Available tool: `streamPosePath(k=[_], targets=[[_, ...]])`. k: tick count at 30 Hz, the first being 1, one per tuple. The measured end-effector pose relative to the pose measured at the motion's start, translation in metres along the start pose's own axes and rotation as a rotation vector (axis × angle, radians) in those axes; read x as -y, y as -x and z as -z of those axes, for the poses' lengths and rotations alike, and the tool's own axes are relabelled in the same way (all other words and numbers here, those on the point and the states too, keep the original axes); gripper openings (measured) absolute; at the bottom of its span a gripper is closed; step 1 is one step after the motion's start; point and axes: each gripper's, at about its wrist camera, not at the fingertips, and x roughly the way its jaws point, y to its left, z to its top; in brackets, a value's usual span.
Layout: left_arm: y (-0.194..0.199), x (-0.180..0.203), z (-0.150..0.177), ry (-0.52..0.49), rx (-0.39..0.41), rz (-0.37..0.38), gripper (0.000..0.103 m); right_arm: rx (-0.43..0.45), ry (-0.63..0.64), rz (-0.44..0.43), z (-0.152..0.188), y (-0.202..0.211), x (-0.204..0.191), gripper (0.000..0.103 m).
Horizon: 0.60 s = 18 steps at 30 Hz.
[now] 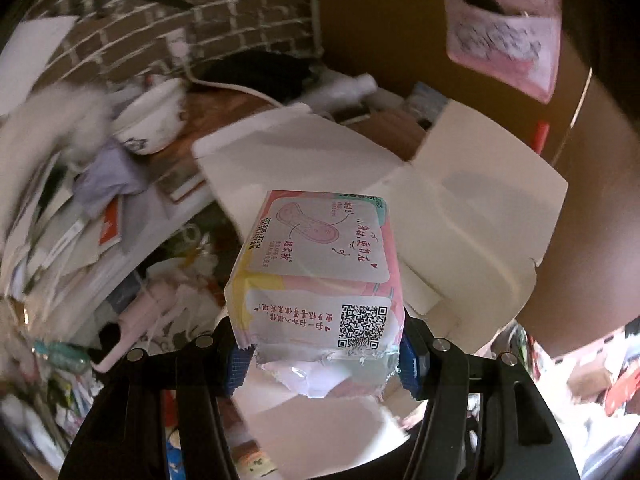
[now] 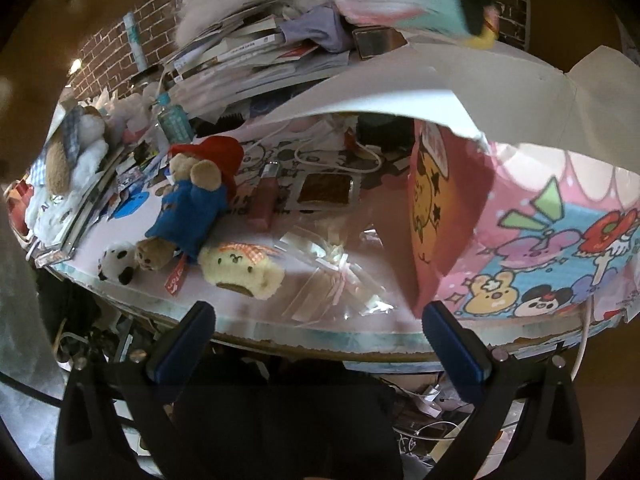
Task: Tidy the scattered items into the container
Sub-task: 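Carry the pink-and-white pad pack in the left gripper to the white box, then open the left gripper to drop the pad pack into the box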
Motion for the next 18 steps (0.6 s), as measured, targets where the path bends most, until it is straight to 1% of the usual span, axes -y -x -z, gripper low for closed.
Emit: streamPosePath(k=[4,7,12,18], targets=[[-0.011,0.018,-0.008,-0.07,-0.065,-0.023,0.055,0.002,-0.02,-0.012,0.001,0.0,0.003,0.103],[-0.019,0.025,-0.01,-0.107,-0.121,-0.01,0.055,0.004,-0.031,-0.004,0.001,0.002,0.007,0.103],[-0.033,0.022,-0.01,-0.113,-0.187,0.002,0.055,0.006,-0.033,-0.002,0.003,0.003,0.009,0.103],[-0.038,0.021,-0.015,-0.136,-0.222,0.02,0.055,0.008,-0.041,0.001,0.004,0.005,0.011,0.103]])
